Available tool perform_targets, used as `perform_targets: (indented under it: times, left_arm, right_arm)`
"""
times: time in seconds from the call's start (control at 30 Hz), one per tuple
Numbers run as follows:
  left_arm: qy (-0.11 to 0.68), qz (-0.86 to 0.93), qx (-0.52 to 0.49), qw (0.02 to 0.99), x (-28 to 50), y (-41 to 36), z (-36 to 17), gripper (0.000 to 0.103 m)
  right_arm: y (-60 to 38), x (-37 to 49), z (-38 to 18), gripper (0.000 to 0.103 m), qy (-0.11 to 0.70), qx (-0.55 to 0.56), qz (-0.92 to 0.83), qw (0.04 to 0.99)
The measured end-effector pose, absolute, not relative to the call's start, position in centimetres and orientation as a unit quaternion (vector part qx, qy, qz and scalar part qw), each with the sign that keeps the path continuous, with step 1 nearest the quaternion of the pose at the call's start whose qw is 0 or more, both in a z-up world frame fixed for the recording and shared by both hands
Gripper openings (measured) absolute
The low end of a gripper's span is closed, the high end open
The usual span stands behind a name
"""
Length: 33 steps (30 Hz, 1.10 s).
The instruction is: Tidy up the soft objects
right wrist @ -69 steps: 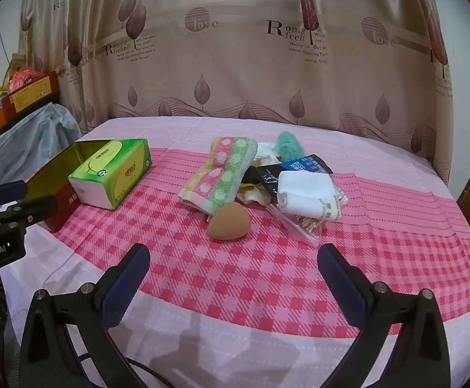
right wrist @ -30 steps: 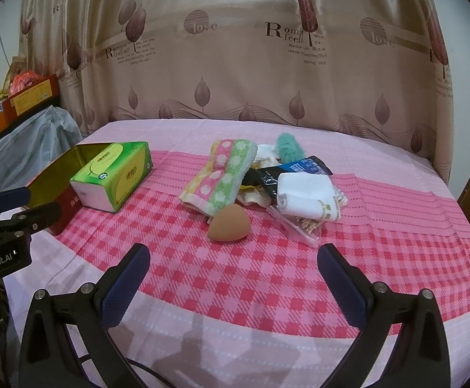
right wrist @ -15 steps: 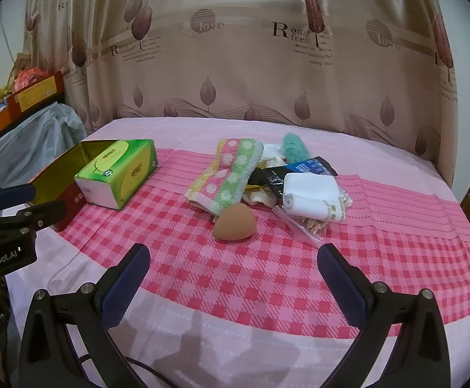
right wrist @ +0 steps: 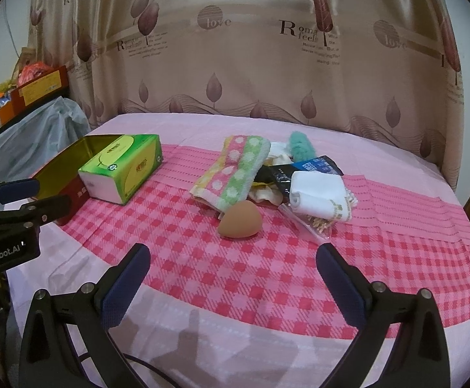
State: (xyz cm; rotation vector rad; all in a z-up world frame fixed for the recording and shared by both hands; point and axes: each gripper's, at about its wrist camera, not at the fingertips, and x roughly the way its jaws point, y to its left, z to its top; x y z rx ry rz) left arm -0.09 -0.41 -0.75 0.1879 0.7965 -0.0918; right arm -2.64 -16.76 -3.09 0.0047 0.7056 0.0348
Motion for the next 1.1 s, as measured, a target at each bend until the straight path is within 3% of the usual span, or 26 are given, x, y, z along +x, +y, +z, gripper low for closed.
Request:
perform_targets:
  times: [1.1]
  left_arm:
    - [0.418, -0.041, 0.077, 0.904, 1.7, 0.9, -2.3, 0.059]
  right_arm:
    - [-16.8, -1.6, -4.3, 0.088, 0.367, -0.005, 0.045, 0.929]
